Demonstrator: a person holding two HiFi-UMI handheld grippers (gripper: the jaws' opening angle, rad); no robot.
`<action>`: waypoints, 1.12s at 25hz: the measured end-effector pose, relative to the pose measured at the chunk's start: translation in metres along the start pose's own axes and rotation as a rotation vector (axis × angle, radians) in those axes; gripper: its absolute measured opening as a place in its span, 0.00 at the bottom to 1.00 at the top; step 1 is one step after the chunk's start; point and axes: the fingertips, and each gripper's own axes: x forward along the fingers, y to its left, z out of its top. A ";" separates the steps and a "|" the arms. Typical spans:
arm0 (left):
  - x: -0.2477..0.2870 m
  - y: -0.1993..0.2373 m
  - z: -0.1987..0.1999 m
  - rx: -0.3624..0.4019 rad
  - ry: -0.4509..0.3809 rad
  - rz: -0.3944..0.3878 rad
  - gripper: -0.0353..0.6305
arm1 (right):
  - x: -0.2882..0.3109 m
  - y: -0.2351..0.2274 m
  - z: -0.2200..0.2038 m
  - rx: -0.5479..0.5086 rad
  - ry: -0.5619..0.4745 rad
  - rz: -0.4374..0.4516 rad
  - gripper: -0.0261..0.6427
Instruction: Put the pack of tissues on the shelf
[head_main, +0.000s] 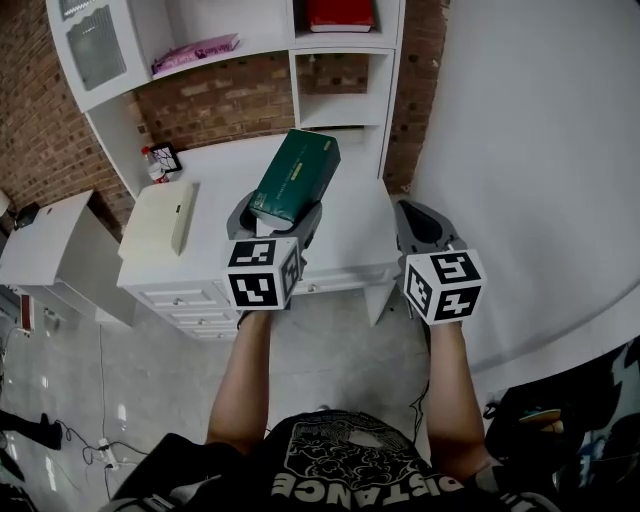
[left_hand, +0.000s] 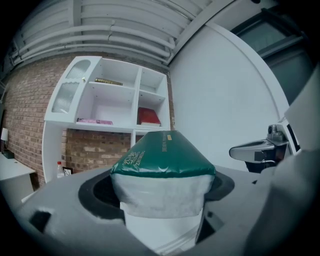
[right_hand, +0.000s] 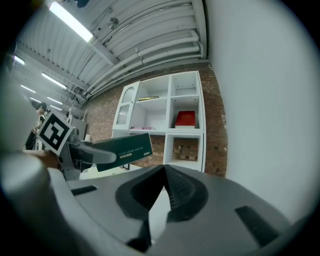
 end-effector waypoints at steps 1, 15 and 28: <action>0.006 0.005 0.000 -0.002 -0.002 -0.004 0.73 | 0.008 0.000 0.001 -0.003 0.001 -0.004 0.03; 0.059 0.044 -0.008 -0.001 0.024 -0.058 0.73 | 0.075 0.000 0.000 0.026 0.004 -0.033 0.02; 0.130 0.040 -0.020 0.011 0.031 -0.026 0.73 | 0.129 -0.048 -0.020 0.040 -0.010 0.013 0.03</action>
